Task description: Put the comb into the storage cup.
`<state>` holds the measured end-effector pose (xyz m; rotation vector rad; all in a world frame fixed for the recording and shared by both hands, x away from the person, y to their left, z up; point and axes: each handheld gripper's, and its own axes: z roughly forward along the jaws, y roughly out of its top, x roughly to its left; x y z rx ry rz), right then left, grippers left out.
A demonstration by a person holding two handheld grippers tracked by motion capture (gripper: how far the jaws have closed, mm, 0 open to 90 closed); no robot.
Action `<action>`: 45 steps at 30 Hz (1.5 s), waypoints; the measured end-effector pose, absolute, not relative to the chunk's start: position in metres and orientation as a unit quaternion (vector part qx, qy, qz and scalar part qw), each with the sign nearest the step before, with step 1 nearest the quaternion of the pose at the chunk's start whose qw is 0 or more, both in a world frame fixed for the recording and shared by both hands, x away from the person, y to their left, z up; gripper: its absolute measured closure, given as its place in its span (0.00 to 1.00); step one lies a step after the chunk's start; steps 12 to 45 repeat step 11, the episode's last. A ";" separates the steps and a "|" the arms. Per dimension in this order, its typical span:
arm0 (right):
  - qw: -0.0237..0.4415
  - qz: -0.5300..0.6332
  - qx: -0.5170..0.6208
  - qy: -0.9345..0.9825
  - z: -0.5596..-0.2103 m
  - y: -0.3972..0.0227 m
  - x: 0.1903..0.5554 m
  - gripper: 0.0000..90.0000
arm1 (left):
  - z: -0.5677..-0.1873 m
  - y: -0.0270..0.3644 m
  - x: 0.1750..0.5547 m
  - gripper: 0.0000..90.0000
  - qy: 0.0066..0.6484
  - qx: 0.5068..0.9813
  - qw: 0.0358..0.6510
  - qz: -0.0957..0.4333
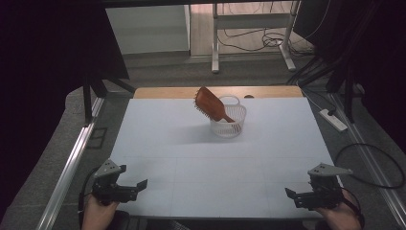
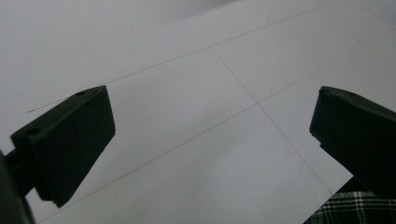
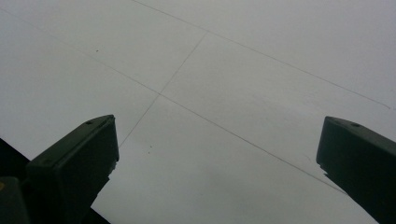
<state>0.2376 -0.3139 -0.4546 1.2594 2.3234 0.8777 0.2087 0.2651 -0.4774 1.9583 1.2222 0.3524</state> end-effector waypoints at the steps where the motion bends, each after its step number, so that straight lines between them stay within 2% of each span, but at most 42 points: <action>1: 0.178 0.310 0.445 0.821 -0.455 -0.314 0.238 0.00 | -0.477 0.265 0.208 0.00 0.482 0.772 0.390 0.137; 45: 0.178 0.310 0.444 0.822 -0.455 -0.314 0.238 0.00 | -0.477 0.263 0.206 0.01 0.482 0.776 0.385 0.131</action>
